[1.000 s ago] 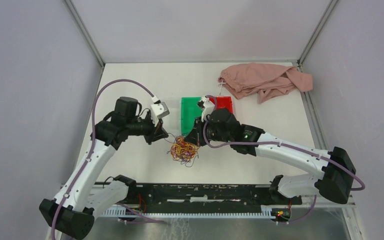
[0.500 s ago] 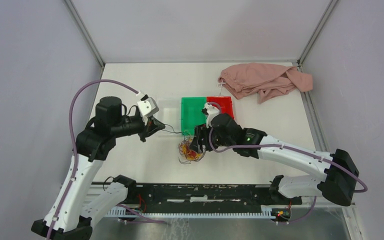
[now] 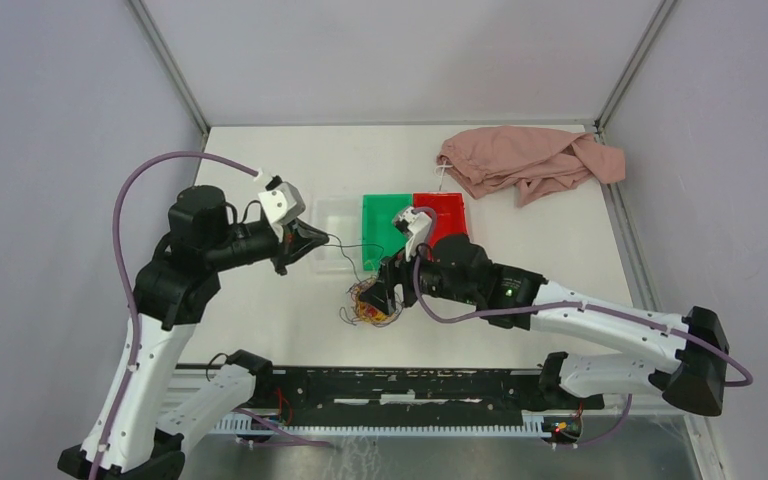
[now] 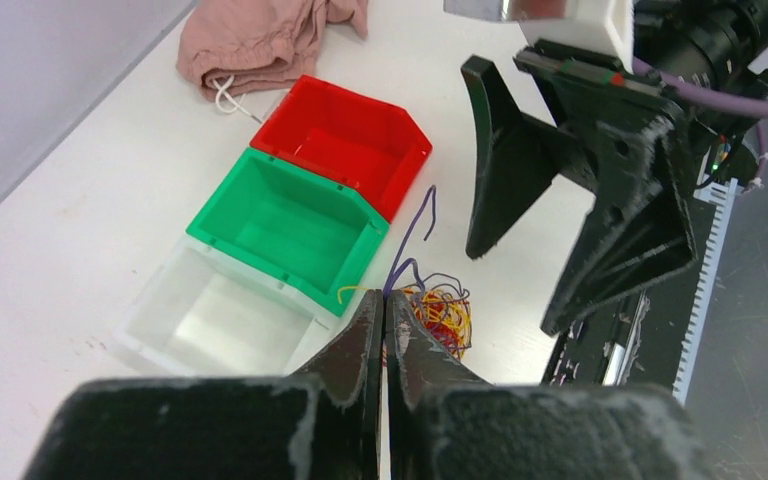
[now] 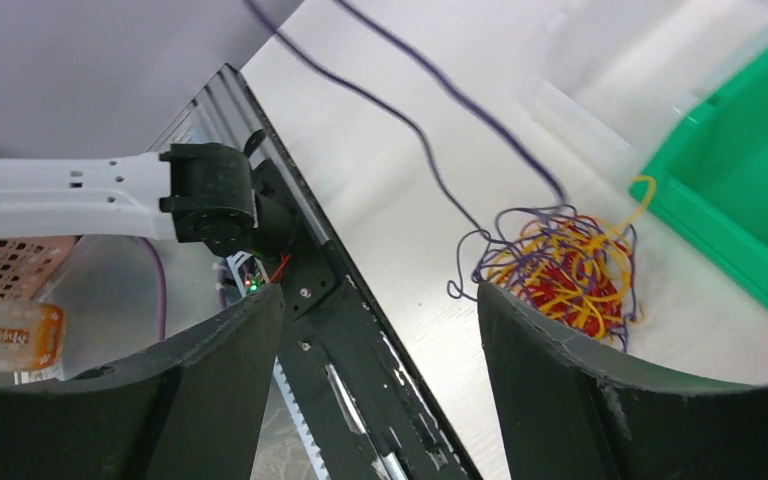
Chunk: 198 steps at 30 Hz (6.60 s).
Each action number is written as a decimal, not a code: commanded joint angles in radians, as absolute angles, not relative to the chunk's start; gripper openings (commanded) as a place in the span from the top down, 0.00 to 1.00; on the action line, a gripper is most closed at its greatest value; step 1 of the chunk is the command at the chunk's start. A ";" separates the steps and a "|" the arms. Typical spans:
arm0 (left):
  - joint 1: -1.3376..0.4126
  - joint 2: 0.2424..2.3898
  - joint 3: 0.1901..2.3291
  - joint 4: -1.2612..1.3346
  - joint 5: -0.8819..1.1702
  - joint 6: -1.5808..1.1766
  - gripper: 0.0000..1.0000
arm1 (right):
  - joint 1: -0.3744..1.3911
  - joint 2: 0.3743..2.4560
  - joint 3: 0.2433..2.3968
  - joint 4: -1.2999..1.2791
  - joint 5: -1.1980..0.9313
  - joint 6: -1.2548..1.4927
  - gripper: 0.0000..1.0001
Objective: Untangle the cables
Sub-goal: Untie the cable.
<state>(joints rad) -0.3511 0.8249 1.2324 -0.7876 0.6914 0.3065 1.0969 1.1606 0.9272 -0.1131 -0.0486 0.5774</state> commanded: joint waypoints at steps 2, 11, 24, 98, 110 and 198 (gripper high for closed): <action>-0.354 0.834 1.287 -0.717 0.723 0.233 0.97 | 1.147 1.231 0.999 0.014 -0.033 0.495 0.23; -0.354 0.870 1.408 -0.716 0.739 0.197 0.97 | 1.150 1.389 1.098 0.045 0.089 0.515 0.32; -0.354 0.917 1.572 -0.638 0.729 0.125 0.97 | 1.150 1.468 1.024 0.155 0.096 0.664 0.52; -0.337 1.056 2.170 -0.013 0.402 0.174 0.97 | 1.208 1.567 0.876 0.037 0.319 0.761 0.55; -0.192 1.043 2.107 0.437 0.313 0.353 0.97 | 1.226 1.497 0.799 0.009 0.373 0.779 0.55; -0.037 0.626 1.011 -0.790 0.890 0.317 0.87 | 1.210 1.335 0.932 0.247 0.081 0.384 0.99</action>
